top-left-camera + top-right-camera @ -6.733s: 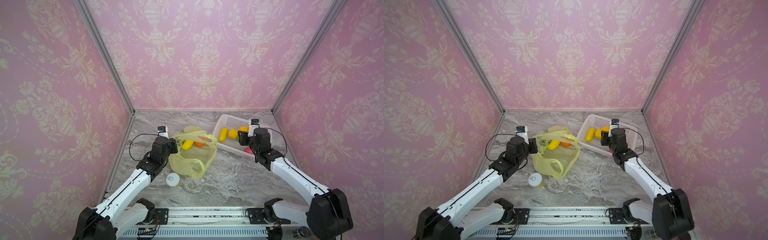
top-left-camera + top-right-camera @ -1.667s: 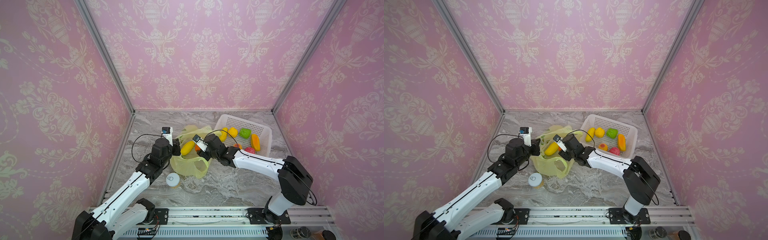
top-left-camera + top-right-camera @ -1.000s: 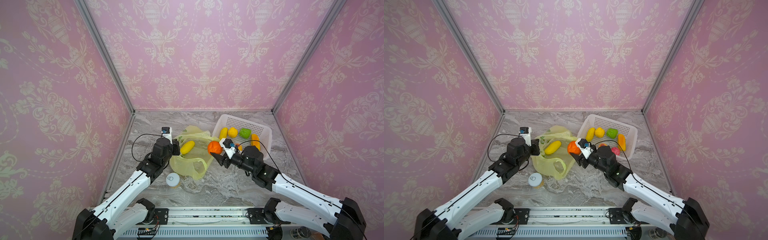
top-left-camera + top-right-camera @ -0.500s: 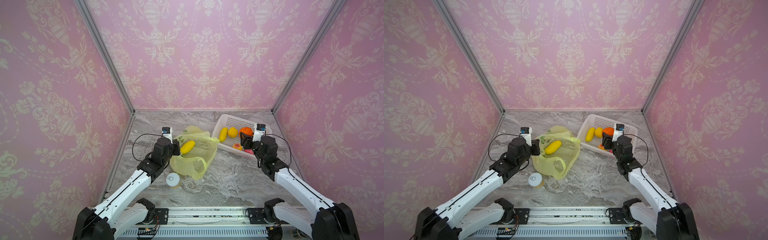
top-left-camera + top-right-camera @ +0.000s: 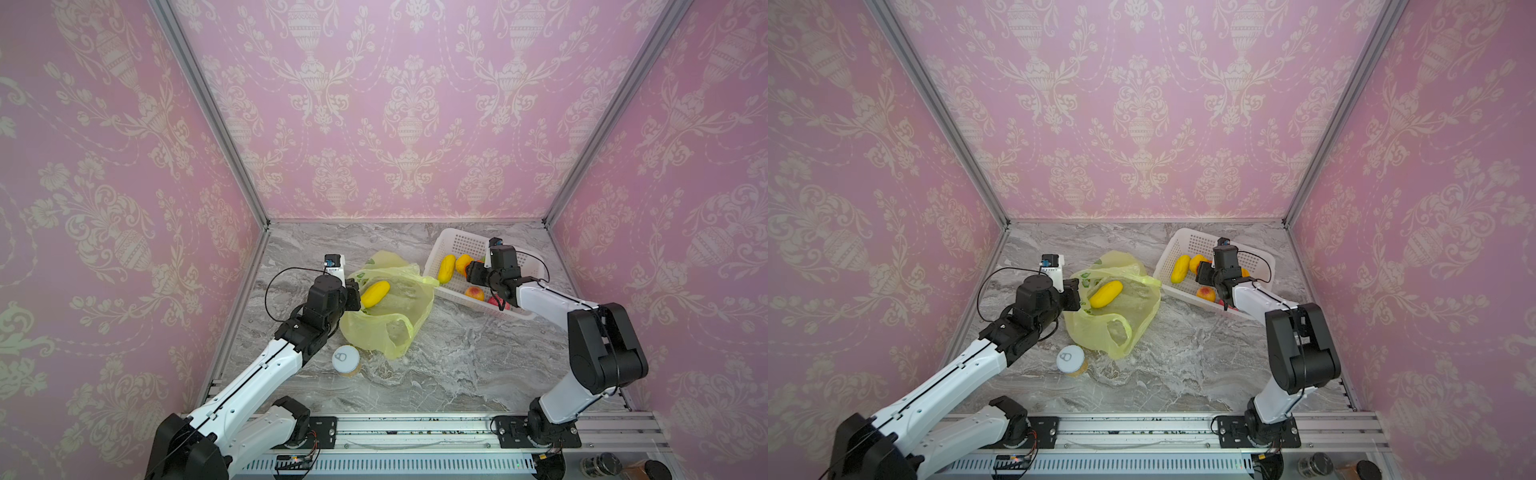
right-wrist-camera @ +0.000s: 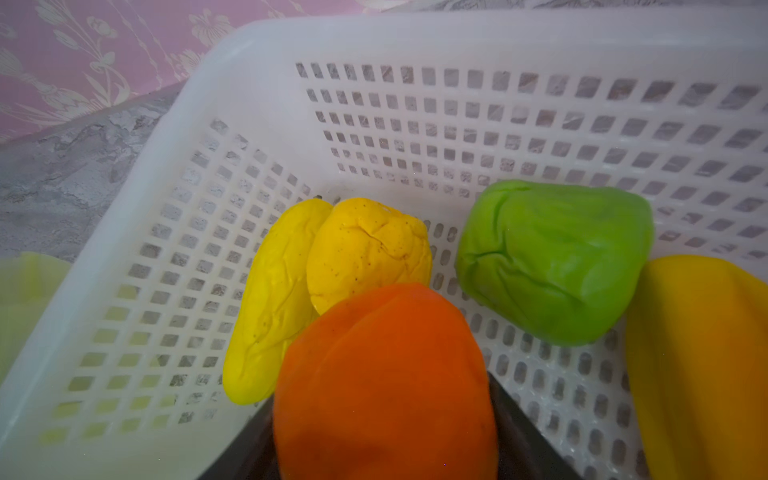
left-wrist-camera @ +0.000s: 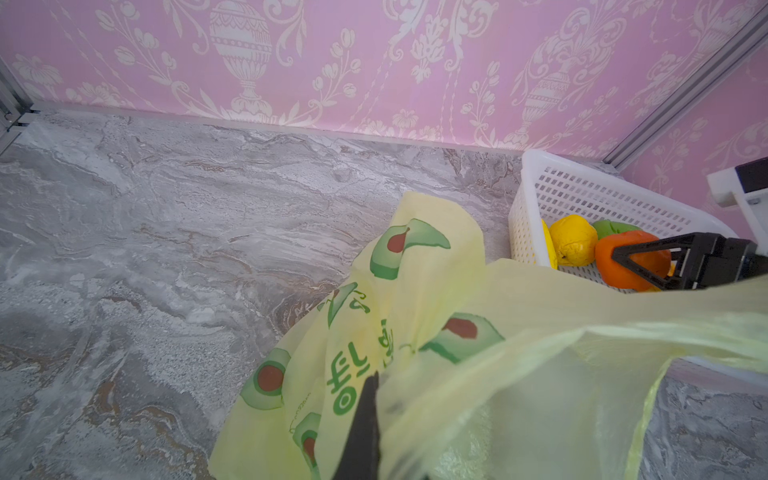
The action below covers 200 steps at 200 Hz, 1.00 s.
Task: Untie the knot of the plastic bag and take out the fruit
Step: 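Lower the orange fruit into the basket and open the right gripper, then move the right gripper back over the bag mouth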
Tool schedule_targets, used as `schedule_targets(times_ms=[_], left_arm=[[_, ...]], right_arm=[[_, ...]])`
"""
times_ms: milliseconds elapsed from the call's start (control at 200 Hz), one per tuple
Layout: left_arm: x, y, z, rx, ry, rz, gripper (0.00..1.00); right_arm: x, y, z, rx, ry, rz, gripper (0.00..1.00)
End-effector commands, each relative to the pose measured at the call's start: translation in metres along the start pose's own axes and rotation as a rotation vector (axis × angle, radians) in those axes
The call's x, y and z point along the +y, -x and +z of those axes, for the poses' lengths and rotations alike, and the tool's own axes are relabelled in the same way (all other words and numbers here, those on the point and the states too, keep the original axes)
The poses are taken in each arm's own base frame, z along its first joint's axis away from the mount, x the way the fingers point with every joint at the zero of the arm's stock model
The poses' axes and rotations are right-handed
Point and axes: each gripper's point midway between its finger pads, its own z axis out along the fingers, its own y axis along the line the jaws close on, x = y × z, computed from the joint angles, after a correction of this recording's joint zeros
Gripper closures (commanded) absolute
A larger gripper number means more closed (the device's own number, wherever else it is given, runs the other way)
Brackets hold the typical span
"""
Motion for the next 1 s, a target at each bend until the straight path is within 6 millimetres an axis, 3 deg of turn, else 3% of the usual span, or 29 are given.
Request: schedule_targets(times_ms=[0, 60, 135, 240, 400, 530, 766, 926, 996], left_arm=[[0.002, 0.008, -0.002, -0.010, 0.026, 0.001, 1.00], [0.002, 0.009, -0.002, -0.011, 0.026, 0.001, 1.00], [0.002, 0.009, -0.002, -0.012, 0.027, 0.001, 1.00], [0.003, 0.009, -0.003, -0.013, 0.028, 0.001, 1.00], [0.003, 0.009, -0.002, -0.010, 0.029, 0.001, 1.00], [0.003, 0.009, -0.002, -0.012, 0.028, 0.001, 1.00], [0.002, 0.009, -0.003, -0.013, 0.028, 0.001, 1.00], [0.002, 0.010, -0.004, -0.015, 0.024, -0.001, 1.00], [0.002, 0.010, -0.004, -0.017, 0.024, -0.002, 1.00]], right_arm=[[0.005, 0.007, 0.006, 0.017, 0.015, 0.022, 0.78], [0.005, 0.006, 0.010, 0.028, 0.015, 0.025, 0.68], [0.006, 0.005, 0.012, 0.031, 0.021, 0.031, 0.49], [0.009, 0.007, 0.007, 0.014, 0.040, 0.036, 0.32], [0.009, 0.012, -0.012, -0.036, 0.049, 0.039, 0.17], [0.011, 0.020, -0.039, -0.101, 0.065, 0.036, 0.08], [0.026, 0.032, -0.106, -0.249, 0.145, -0.001, 0.08], [0.077, 0.031, -0.170, -0.386, 0.310, -0.180, 0.24], [0.108, 0.018, -0.195, -0.429, 0.407, -0.301, 0.29]])
